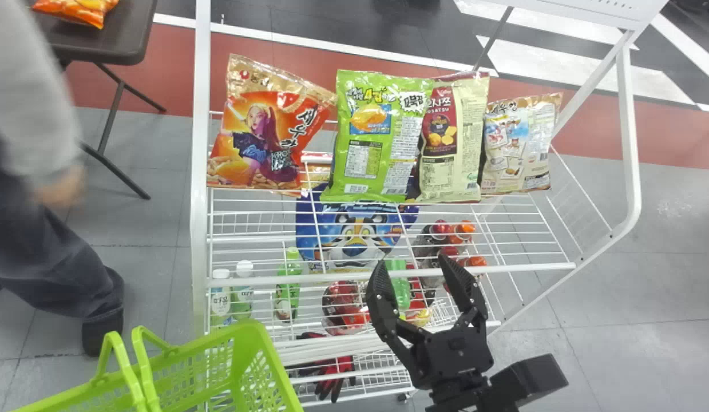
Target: Hold basket handle with left hand then pick Saewookkang with right hand and place into basket
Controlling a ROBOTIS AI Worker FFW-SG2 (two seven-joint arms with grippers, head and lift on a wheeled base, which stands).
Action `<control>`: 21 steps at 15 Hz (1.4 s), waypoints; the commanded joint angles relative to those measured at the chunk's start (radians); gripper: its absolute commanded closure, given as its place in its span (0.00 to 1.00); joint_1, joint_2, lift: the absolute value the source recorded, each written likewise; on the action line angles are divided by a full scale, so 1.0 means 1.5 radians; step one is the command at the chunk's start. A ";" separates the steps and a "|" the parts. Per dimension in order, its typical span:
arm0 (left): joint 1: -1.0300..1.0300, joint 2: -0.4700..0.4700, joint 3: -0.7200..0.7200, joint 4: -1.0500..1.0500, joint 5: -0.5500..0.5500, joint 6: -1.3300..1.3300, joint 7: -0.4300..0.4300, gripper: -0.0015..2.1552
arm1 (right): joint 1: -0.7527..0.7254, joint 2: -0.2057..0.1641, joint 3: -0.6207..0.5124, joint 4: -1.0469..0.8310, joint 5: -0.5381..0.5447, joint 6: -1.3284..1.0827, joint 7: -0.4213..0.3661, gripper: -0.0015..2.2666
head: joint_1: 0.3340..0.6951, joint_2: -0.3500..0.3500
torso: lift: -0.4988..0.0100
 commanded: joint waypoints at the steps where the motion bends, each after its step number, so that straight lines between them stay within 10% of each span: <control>1: 0.001 -0.001 -0.001 0.001 -0.005 0.021 -0.007 1.00 | 0.000 0.000 0.001 0.000 0.000 0.000 0.000 0.03 | 1.00 0.03 | 0.95; 12: 0.003 -0.001 -0.001 0.001 -0.010 0.021 -0.007 1.00 | -0.017 0.001 0.011 0.002 0.001 0.016 -0.001 0.03 | 1.00 0.03 | 0.95; 21: 0.012 0.000 -0.002 -0.003 -0.013 0.021 -0.007 1.00 | -0.192 0.020 0.111 0.020 0.023 0.235 -0.064 0.03 | 1.00 0.22 | 0.95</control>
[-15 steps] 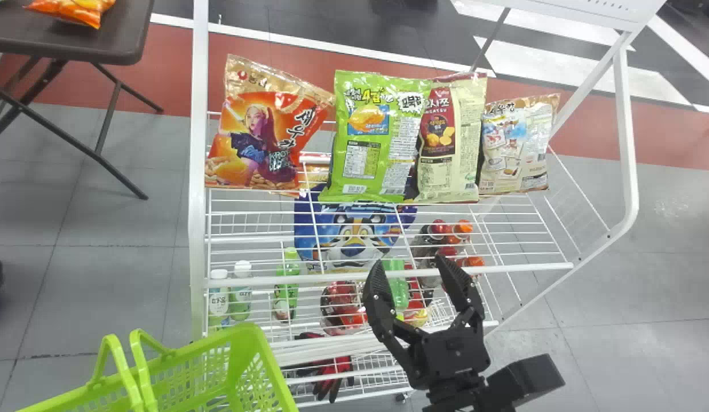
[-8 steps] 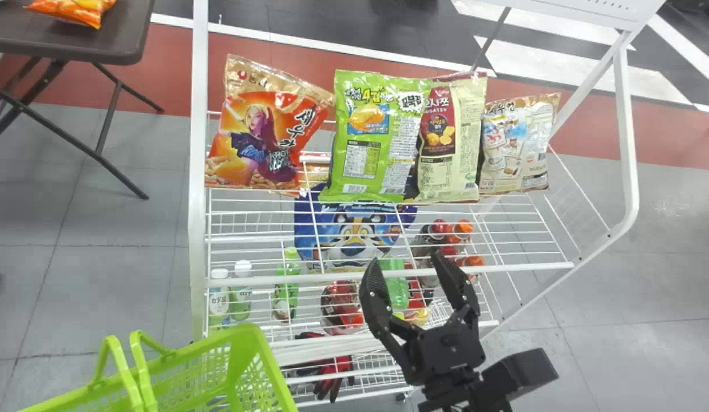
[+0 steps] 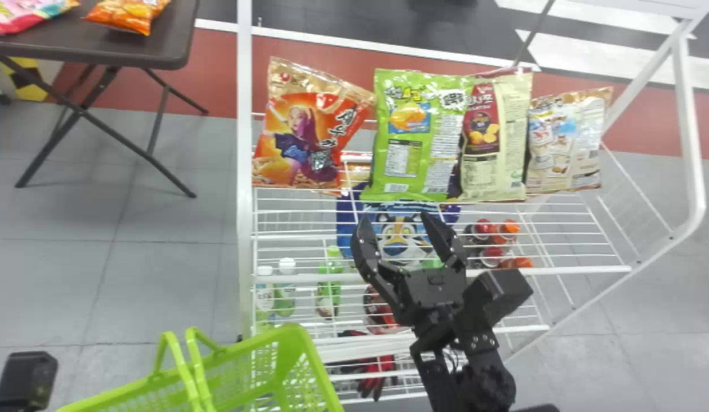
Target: Hold basket handle with left hand then pick Saewookkang with right hand and place into basket
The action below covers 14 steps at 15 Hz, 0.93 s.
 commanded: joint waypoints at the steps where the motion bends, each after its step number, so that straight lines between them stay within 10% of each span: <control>1: 0.002 0.001 -0.001 -0.003 -0.002 0.021 -0.007 1.00 | -0.048 0.003 0.033 0.016 0.008 0.048 -0.015 0.03 | 1.00 0.24 | 0.95; 14: -0.016 0.011 -0.039 -0.003 -0.020 0.021 -0.007 1.00 | -0.268 0.039 0.129 0.169 0.024 0.154 -0.084 0.03 | 1.00 0.47 | 0.95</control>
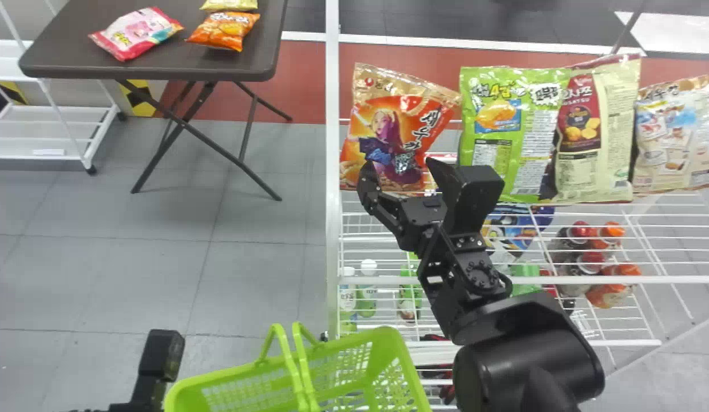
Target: Hold basket handle with left hand then pick Saewookkang with right hand and place into basket
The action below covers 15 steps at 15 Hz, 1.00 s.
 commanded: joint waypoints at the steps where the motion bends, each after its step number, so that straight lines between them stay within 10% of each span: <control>1: 0.001 0.000 -0.005 -0.001 -0.001 0.021 -0.007 1.00 | -0.036 0.008 0.017 0.041 0.004 0.003 -0.007 0.03 | 1.00 0.48 | 0.95; 8: 0.010 0.003 -0.006 -0.001 -0.003 0.021 -0.007 1.00 | -0.151 0.009 0.044 0.144 0.021 0.085 -0.056 0.10 | 1.00 0.52 | 0.95; 10: 0.010 0.003 -0.006 -0.001 -0.002 0.021 -0.007 1.00 | -0.158 0.009 0.045 0.146 0.022 0.096 -0.041 0.47 | 1.00 0.52 | 0.95; 11: 0.009 0.003 -0.006 0.000 -0.003 0.021 -0.007 1.00 | -0.154 0.009 0.048 0.145 0.019 0.104 -0.039 0.88 | 1.00 0.53 | 0.95; 15: 0.004 0.004 -0.005 0.005 -0.003 0.021 -0.007 1.00 | -0.092 0.009 0.037 0.068 0.037 0.104 -0.040 0.99 | 1.00 0.55 | 0.95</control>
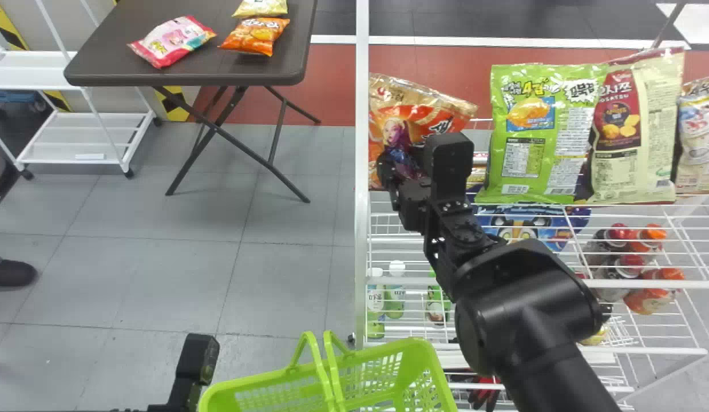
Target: Hold basket handle with left hand then pick Saewookkang with right hand and place into basket
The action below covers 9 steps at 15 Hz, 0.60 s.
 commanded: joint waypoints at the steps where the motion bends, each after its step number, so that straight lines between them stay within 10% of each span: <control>1: -0.005 -0.001 -0.002 0.004 -0.003 0.021 -0.007 1.00 | 0.050 0.001 -0.014 -0.073 0.020 0.000 0.000 0.99 | 1.00 0.55 | 0.95; 9: -0.019 -0.002 -0.009 0.022 -0.005 0.021 -0.007 1.00 | 0.254 -0.015 -0.079 -0.373 0.098 0.131 0.002 0.99 | 1.00 0.41 | 0.95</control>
